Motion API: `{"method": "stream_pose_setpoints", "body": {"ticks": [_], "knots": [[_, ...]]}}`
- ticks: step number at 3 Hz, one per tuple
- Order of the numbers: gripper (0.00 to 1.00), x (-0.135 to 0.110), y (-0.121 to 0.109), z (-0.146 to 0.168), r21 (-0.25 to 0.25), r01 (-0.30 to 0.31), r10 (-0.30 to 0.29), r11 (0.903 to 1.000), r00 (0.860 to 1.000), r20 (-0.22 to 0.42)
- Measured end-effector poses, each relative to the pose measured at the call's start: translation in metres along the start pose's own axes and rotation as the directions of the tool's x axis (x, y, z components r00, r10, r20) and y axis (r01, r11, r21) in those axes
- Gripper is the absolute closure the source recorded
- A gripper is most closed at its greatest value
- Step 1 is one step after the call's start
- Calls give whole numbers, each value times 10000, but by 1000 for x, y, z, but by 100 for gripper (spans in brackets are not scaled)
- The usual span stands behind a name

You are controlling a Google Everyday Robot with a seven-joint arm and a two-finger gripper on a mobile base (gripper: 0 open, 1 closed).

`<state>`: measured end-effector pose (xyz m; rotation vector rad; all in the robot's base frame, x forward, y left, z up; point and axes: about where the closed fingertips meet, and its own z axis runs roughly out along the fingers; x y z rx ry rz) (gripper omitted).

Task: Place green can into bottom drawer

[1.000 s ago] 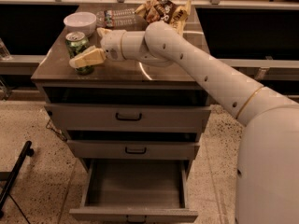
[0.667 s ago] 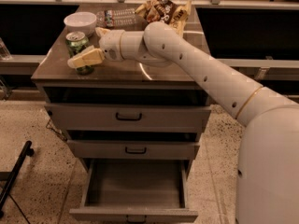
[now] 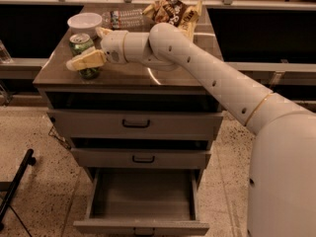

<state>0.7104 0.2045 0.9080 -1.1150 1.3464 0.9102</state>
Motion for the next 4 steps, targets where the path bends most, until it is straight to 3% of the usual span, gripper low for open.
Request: {"method": "stream_pose_setpoints", "body": {"ticks": [1,2,4], "knots": [[25,0,2,2,-39,-1,1,10000,10000,5],[56,-1,4,5,-102,-3,3,9999,10000,12],[100,-1,8,10,-184,-5,5,9998,10000,22]]}}
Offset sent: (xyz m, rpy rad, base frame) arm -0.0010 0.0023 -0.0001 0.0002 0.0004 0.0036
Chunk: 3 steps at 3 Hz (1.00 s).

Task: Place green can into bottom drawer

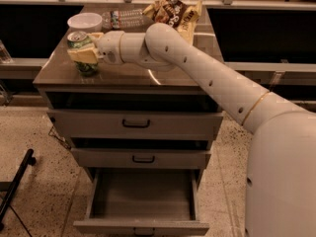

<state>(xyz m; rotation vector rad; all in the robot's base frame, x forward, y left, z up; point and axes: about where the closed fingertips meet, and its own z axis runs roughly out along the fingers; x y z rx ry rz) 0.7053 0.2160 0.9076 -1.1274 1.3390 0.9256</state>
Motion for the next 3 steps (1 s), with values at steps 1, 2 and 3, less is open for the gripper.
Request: {"method": "stream_pose_setpoints", "body": {"ticks": [1,2,3], "knots": [[100,-20,16,-13,-92,-79,77,9999,9999,-145],[100,-52,44,-42,-620,-261,272,9977,9995,172],[100,-82,75,-82,-1192,-320,361,9924,9988,326]]}}
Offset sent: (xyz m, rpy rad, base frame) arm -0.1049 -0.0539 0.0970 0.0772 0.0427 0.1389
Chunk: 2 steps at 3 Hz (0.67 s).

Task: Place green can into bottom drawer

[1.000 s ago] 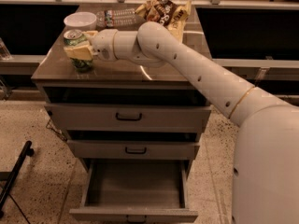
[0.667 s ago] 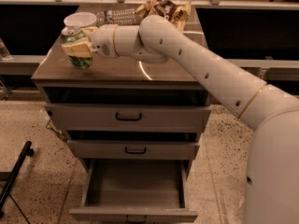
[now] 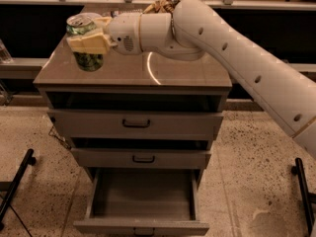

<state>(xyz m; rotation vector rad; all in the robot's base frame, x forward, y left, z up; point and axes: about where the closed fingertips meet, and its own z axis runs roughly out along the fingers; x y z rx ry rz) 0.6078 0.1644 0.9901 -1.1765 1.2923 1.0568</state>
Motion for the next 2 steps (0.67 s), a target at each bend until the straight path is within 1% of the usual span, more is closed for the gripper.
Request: {"method": "stream_pose_setpoints", "body": {"ticks": [1,2], "knots": [[100,0,0,0,-2,0,0,10000,10000,0],[100,17,9,-10,230,-280,283,9993,9995,-139]]}}
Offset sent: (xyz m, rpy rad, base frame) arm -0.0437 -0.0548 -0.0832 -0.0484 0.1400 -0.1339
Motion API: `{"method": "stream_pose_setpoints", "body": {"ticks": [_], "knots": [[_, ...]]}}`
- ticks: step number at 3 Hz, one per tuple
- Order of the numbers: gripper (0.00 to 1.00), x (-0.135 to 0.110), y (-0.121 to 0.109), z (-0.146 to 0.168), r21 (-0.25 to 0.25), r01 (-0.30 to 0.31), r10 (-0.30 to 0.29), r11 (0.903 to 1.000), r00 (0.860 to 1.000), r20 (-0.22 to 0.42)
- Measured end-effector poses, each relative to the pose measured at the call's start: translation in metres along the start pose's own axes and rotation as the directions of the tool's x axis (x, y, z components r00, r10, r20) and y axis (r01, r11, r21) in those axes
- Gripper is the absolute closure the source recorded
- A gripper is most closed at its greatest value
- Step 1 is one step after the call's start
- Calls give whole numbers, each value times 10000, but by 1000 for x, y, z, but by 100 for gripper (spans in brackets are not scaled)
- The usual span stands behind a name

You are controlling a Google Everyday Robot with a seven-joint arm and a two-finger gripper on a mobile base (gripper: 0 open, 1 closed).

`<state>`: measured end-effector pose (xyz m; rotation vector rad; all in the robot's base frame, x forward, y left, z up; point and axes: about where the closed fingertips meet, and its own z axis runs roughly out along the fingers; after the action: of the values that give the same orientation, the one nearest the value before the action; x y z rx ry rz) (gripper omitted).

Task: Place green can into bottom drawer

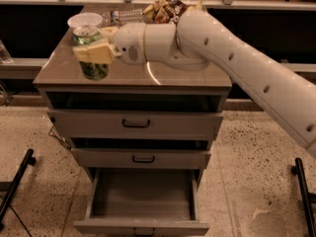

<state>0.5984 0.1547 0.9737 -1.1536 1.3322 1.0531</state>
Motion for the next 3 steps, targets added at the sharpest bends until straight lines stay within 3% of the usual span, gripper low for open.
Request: {"method": "stream_pose_setpoints", "body": {"ticks": [1,2,3], "knots": [[100,34,35,-33,500,-739,746,9960,9971,-115],[100,77,69,-67,795,-1466,1488,9860,9886,-223],[100,89,73,-82,1038,-1624,1665,9812,9855,-322]]}}
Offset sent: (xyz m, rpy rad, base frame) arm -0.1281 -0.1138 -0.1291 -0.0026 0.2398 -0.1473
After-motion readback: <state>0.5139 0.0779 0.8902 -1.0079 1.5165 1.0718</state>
